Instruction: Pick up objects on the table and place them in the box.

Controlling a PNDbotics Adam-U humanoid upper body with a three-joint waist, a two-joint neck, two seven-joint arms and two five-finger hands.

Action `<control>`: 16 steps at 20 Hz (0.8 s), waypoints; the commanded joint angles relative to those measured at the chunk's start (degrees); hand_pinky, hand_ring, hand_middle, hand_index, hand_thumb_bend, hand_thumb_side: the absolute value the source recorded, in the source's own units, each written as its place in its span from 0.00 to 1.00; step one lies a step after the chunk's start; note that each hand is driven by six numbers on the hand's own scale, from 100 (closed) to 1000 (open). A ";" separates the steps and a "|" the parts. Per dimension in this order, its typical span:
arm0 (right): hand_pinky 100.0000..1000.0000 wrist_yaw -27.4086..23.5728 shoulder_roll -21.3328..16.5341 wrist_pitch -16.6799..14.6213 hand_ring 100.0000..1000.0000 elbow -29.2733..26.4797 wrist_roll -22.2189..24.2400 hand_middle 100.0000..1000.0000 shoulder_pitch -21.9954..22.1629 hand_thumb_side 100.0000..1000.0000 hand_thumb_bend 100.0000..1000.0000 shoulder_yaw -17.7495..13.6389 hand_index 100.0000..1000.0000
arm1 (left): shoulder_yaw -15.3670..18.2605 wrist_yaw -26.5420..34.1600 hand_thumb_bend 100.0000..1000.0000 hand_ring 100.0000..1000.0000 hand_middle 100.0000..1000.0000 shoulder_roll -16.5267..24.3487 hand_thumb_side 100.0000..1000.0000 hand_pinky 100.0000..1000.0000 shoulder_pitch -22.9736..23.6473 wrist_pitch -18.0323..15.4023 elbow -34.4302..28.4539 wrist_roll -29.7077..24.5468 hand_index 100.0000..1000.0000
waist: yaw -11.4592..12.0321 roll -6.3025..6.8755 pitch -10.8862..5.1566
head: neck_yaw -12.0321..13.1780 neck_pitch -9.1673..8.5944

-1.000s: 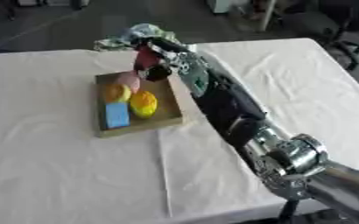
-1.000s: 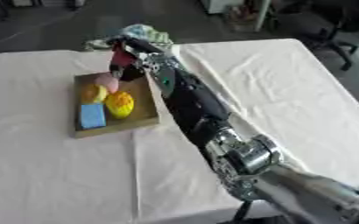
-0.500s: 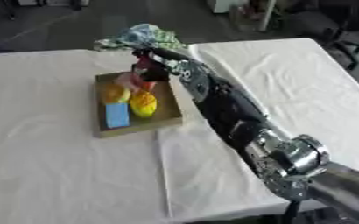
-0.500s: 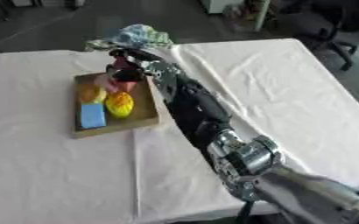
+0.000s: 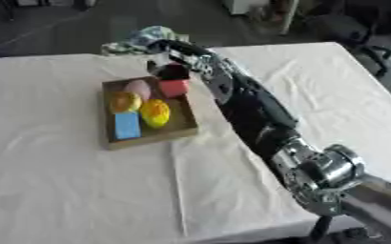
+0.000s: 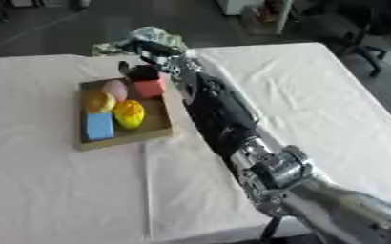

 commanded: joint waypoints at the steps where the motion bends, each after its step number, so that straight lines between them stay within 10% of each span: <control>1: 0.99 -0.56 -2.49 -1.12 0.98 -3.60 -2.91 0.97 -1.23 0.64 0.00 0.10 1.00 | 0.60 -0.18 0.00 0.50 0.53 1.16 0.94 0.71 -0.06 0.03 -0.48 0.11 0.78 | -0.38 -0.55 -1.26 | 0.56 0.21; 8: 0.87 -13.87 -9.36 -6.41 0.89 -13.72 -8.27 0.90 3.19 0.43 0.00 3.97 1.00 | 1.36 -0.08 0.00 0.50 0.53 0.93 0.93 0.71 1.23 0.20 -0.16 1.44 0.78 | -2.82 -1.02 -2.49 | 3.79 0.21; 16: 0.76 -39.49 -18.33 -3.62 0.73 -33.91 -11.76 0.80 23.37 0.38 0.00 4.12 0.99 | 2.54 -0.29 0.00 0.50 0.54 0.41 0.93 0.71 3.07 0.38 0.09 4.11 0.77 | -5.25 -1.43 -3.00 | 9.13 0.21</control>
